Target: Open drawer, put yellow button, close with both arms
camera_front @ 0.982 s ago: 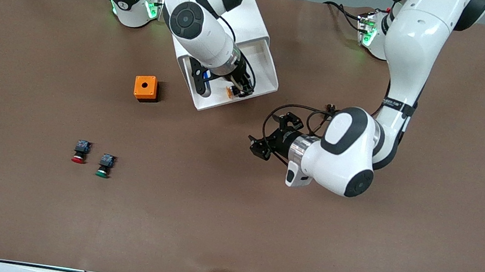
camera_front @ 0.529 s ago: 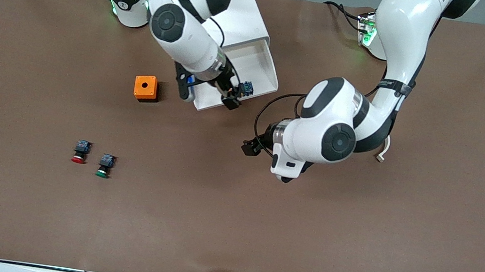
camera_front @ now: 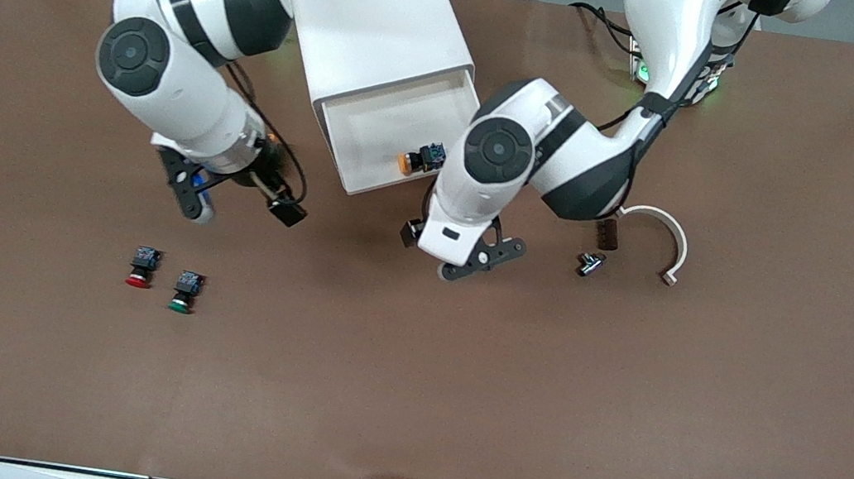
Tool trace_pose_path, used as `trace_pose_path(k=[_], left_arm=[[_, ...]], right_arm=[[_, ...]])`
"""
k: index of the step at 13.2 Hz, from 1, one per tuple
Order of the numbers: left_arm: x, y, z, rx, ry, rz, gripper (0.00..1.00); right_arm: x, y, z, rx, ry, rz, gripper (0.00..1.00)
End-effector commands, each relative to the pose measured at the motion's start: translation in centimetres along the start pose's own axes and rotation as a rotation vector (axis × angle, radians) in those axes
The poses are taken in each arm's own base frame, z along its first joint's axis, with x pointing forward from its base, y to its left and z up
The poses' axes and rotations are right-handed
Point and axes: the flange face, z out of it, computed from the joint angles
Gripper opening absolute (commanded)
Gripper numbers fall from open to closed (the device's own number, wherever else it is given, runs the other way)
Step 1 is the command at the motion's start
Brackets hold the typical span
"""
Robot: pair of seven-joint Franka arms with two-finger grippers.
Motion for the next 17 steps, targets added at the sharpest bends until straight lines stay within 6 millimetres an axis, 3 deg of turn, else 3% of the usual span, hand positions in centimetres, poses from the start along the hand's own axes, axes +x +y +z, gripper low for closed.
trace_pose_path(k=[1,3,6,11,14,17], left_arm=[[-2.6,0.1,0.6,0.035,0.051,0.031,0.99],[-4.3,0.7,1.3,0.047,0.063,0.06,0.99],[-6.2,1.0,2.1,0.072,0.055,0.085,0.99],[-9.2,0.6,3.3,0.142,-0.039,0.097,0.99],[-11.2,0.5,3.8,0.17,-0.13,0.054,0.99],[-12.5,0.6,4.2,0.166,-0.198,0.022,0.99]], right_arm=[[4.2,1.9,-1.3,-0.032,0.061,-0.237,1.0],[8.9,4.1,-2.1,-0.028,0.063,-0.285,1.0],[13.9,7.6,-4.0,-0.015,0.075,-0.412,1.0],[20.0,14.4,-7.5,-0.01,0.093,-0.601,1.0],[22.2,18.0,-9.2,-0.012,0.119,-0.682,1.0],[22.5,20.9,-11.2,-0.013,0.145,-0.729,1.0]])
